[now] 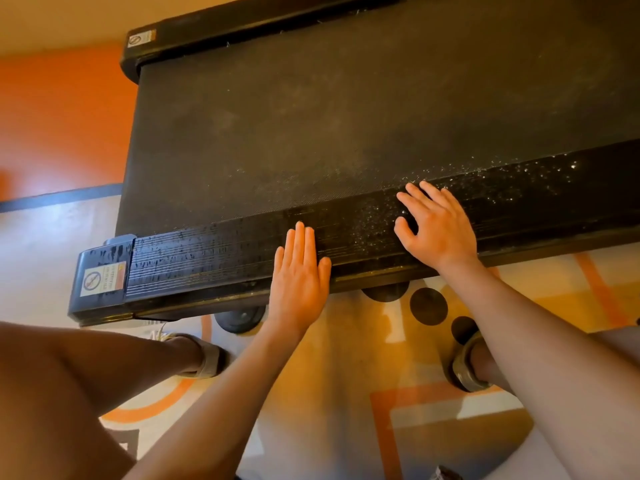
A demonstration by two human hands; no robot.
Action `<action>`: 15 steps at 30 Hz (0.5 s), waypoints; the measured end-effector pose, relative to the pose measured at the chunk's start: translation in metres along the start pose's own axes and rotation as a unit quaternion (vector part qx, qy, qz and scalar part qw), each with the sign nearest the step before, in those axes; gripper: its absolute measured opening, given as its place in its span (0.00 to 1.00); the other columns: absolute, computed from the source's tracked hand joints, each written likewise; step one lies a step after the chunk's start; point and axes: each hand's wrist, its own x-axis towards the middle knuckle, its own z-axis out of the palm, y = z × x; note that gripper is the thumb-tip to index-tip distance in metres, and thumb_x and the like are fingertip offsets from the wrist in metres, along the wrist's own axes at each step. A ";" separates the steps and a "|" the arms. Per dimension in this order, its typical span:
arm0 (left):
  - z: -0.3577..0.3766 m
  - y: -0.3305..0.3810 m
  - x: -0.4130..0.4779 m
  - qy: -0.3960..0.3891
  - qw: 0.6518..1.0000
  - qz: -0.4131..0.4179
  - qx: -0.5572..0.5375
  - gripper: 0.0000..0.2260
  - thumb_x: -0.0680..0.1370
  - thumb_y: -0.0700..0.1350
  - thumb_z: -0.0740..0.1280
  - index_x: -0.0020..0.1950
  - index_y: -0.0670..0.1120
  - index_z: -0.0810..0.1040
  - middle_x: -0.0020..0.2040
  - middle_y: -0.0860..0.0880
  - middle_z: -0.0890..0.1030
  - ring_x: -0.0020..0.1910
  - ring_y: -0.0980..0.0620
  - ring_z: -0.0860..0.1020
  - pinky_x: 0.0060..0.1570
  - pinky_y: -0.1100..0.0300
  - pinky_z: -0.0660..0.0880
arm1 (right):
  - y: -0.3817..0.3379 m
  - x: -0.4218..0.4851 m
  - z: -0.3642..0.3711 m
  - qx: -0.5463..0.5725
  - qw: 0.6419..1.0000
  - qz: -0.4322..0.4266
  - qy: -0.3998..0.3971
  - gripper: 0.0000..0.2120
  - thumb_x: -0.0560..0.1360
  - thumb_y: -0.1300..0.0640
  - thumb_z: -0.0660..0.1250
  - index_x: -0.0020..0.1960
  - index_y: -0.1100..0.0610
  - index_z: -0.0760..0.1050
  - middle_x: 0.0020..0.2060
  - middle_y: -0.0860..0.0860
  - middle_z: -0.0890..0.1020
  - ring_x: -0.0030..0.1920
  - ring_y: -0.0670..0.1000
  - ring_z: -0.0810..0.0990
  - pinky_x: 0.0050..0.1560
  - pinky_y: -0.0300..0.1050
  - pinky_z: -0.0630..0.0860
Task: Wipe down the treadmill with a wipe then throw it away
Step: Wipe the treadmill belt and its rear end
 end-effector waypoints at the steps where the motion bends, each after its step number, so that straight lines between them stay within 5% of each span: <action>1: 0.002 -0.003 -0.009 -0.009 1.000 0.009 0.007 0.29 0.87 0.57 0.48 0.84 0.47 0.44 0.84 0.49 0.41 0.82 0.50 0.39 0.78 0.53 0.38 | 0.000 -0.001 0.000 -0.001 1.000 0.000 -0.003 0.28 0.81 0.41 0.52 0.76 0.52 0.72 0.76 0.53 0.71 0.79 0.55 0.64 0.79 0.59 0.60; 10: -0.015 -0.005 0.071 -0.026 0.999 -0.022 0.031 0.30 0.87 0.58 0.48 0.84 0.44 0.45 0.84 0.44 0.43 0.83 0.44 0.43 0.81 0.44 0.46 | -0.002 0.000 -0.001 0.003 1.000 0.006 -0.006 0.28 0.81 0.41 0.52 0.76 0.52 0.72 0.76 0.53 0.71 0.79 0.55 0.64 0.79 0.59 0.60; 15: -0.002 0.007 0.012 0.000 1.000 -0.003 0.004 0.29 0.87 0.57 0.49 0.84 0.45 0.46 0.84 0.45 0.44 0.83 0.46 0.41 0.79 0.51 0.40 | -0.002 0.000 0.000 0.002 1.000 0.007 -0.008 0.29 0.81 0.41 0.51 0.76 0.52 0.72 0.77 0.53 0.71 0.79 0.55 0.64 0.79 0.59 0.60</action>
